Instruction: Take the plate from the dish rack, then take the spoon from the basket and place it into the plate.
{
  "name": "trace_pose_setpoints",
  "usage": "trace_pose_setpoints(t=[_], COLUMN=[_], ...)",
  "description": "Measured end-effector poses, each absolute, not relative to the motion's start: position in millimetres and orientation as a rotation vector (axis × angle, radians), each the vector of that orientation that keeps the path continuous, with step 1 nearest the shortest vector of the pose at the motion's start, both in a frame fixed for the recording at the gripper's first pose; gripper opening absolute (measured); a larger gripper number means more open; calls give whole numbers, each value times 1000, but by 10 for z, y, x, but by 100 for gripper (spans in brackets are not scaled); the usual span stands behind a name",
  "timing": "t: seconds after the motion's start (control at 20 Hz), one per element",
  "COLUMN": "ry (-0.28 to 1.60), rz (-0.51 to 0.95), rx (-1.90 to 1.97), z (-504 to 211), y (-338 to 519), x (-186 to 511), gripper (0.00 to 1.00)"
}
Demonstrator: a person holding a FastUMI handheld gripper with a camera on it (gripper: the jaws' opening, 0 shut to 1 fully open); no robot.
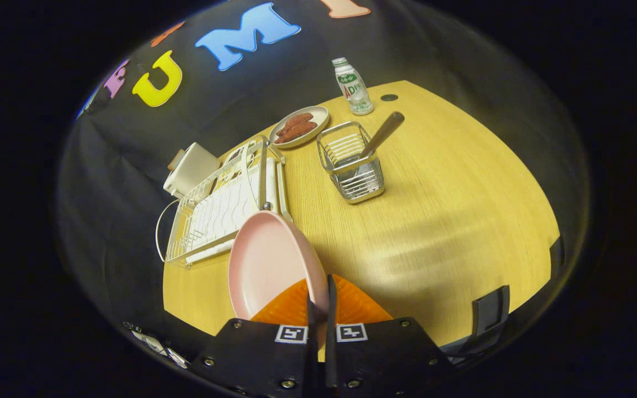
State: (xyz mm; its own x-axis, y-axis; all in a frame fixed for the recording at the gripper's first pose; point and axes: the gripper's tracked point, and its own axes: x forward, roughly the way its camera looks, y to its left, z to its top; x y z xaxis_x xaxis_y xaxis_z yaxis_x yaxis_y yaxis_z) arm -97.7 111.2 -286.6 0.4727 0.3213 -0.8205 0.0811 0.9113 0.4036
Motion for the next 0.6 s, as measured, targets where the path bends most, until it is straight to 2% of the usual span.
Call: trace_pose_setpoints(t=[0.5,0.6], ry=[1160,1151], rz=[253,273], rx=[410,382], z=[-3279,-3256], y=[1480,1468], x=[-1019,-991], gripper=[5,8])
